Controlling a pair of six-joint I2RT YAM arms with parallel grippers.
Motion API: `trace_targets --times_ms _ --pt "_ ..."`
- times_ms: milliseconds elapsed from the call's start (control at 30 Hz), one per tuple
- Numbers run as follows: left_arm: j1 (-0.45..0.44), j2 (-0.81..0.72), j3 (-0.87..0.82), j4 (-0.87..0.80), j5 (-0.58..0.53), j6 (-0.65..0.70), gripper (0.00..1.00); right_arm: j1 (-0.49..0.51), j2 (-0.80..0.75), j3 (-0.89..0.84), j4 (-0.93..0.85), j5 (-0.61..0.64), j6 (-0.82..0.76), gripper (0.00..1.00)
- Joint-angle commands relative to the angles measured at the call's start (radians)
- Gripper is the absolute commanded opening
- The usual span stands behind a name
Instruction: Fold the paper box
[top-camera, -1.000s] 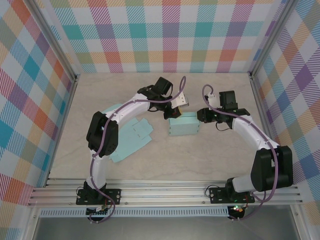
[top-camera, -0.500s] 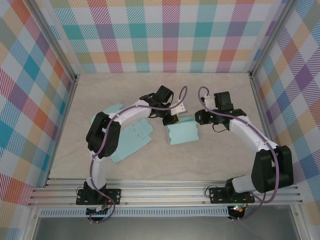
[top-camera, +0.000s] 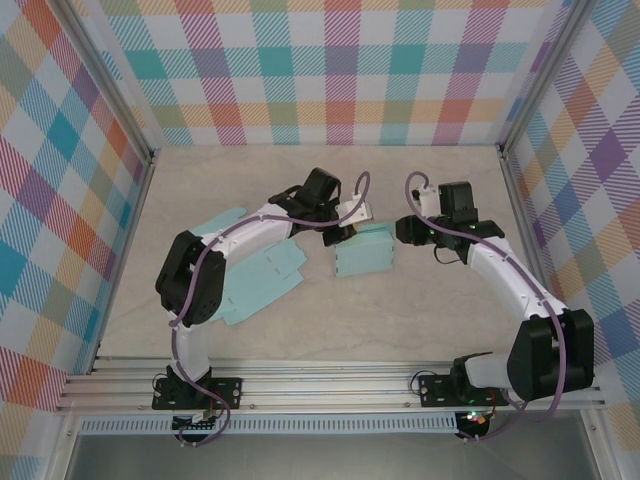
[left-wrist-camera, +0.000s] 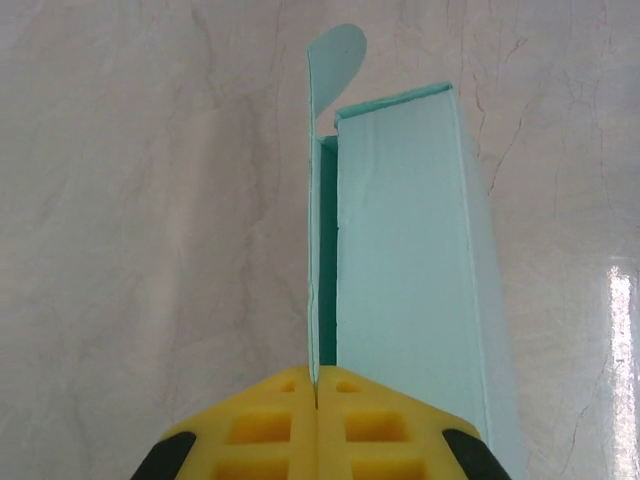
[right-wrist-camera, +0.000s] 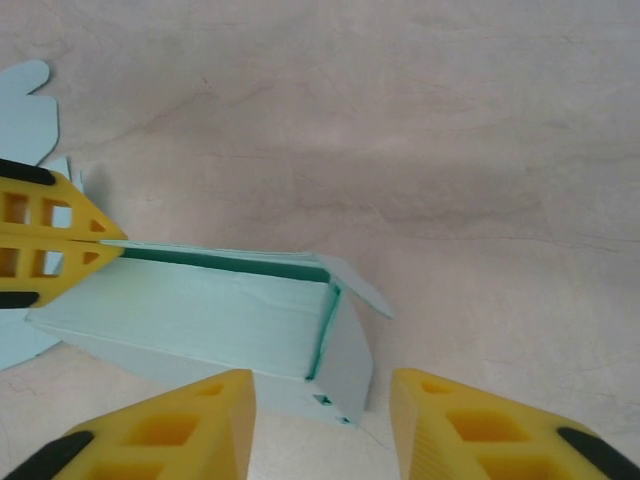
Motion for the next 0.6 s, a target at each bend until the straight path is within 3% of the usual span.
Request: trace_targets --times_ms 0,200,567 --pt "-0.009 -0.036 0.004 -0.003 0.032 0.064 0.0 -0.005 -0.001 0.007 0.001 -0.002 -0.065 0.43" --pt "-0.013 -0.03 0.027 -0.062 0.05 0.119 0.0 -0.007 0.007 -0.01 0.045 -0.044 -0.094 0.5" --pt "-0.013 -0.025 0.092 -0.12 0.067 0.154 0.0 -0.005 0.012 -0.062 0.091 -0.085 -0.094 0.52"
